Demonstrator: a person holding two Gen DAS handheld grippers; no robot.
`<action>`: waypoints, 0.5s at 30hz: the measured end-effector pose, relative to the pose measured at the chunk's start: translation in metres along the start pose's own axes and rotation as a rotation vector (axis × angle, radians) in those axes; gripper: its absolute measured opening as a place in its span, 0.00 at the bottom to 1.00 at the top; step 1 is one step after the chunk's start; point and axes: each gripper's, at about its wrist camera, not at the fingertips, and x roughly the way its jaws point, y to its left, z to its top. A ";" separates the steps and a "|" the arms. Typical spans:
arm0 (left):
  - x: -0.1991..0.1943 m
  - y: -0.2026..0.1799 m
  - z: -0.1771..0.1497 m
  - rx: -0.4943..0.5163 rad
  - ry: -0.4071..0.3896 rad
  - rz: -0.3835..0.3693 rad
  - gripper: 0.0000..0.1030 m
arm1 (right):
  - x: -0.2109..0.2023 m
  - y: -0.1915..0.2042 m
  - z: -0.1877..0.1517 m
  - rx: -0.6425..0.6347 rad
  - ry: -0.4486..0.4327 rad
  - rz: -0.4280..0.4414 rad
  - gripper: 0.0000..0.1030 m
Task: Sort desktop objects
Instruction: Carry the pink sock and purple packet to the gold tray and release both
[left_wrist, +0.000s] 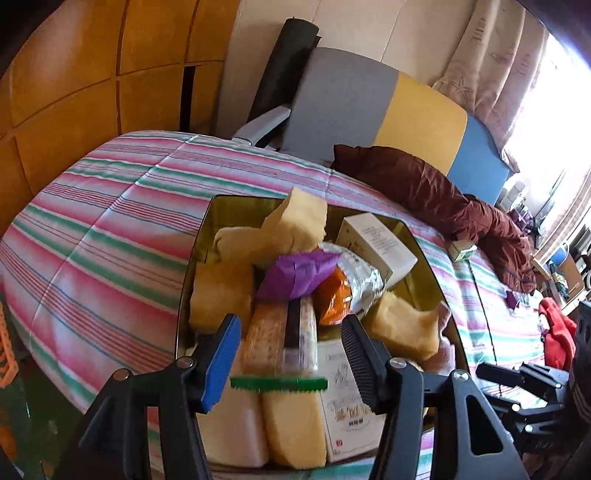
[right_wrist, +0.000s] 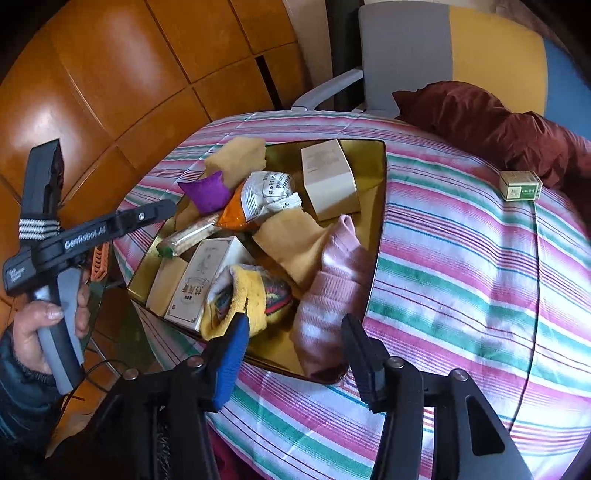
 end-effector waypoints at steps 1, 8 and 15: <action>-0.001 -0.002 -0.003 0.001 0.000 0.000 0.56 | -0.001 0.001 -0.001 -0.004 -0.003 -0.006 0.52; -0.013 -0.022 -0.014 0.046 -0.004 -0.004 0.56 | -0.007 0.003 -0.005 -0.011 -0.023 -0.032 0.58; -0.023 -0.052 -0.016 0.114 -0.030 -0.002 0.57 | -0.014 -0.002 -0.006 0.003 -0.051 -0.050 0.60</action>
